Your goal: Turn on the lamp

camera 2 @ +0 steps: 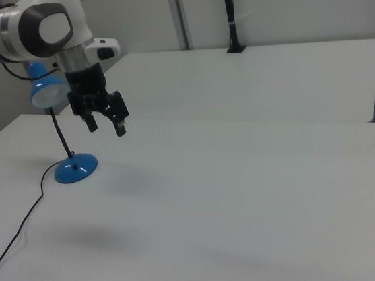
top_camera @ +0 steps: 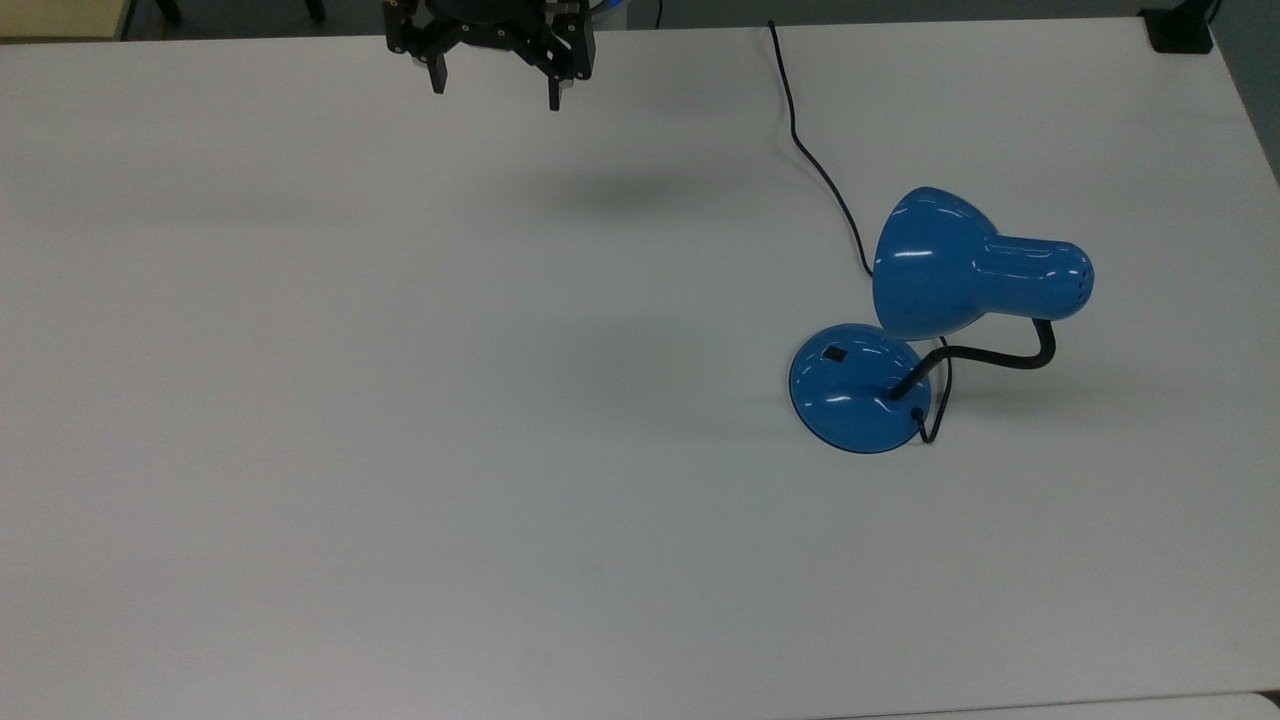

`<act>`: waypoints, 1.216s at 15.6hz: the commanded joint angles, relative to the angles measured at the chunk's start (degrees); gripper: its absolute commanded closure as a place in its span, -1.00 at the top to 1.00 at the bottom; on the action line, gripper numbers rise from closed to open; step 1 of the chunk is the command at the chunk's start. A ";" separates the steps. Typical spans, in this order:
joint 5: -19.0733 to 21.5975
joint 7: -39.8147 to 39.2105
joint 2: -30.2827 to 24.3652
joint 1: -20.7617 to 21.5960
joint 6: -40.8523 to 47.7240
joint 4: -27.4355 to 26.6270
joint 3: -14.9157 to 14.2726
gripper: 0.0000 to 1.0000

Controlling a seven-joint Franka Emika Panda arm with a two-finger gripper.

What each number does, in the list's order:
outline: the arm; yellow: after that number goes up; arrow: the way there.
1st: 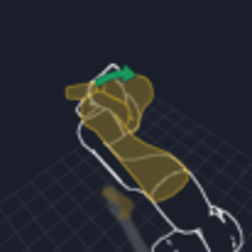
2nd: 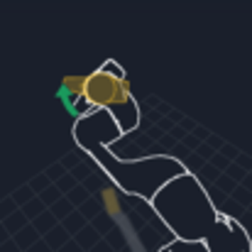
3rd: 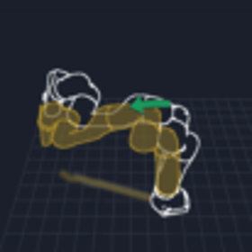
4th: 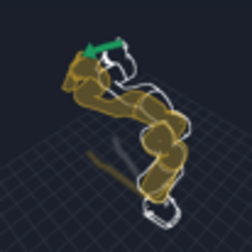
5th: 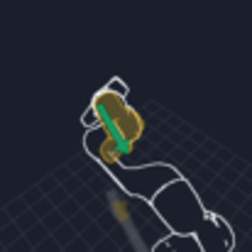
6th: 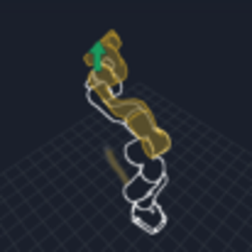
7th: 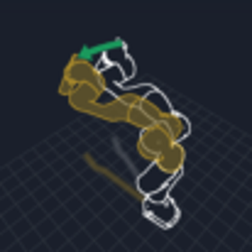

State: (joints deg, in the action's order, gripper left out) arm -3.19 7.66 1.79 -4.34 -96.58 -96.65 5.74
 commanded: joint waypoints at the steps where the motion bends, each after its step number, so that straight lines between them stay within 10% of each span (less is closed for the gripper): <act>1: 0.73 -0.54 -0.03 0.47 0.25 0.32 -0.47 1.00; 19: 1.61 -5.81 1.02 0.56 -0.19 0.32 0.06 1.00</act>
State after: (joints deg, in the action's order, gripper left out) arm -2.78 3.47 2.17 -4.23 -96.59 -96.66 5.84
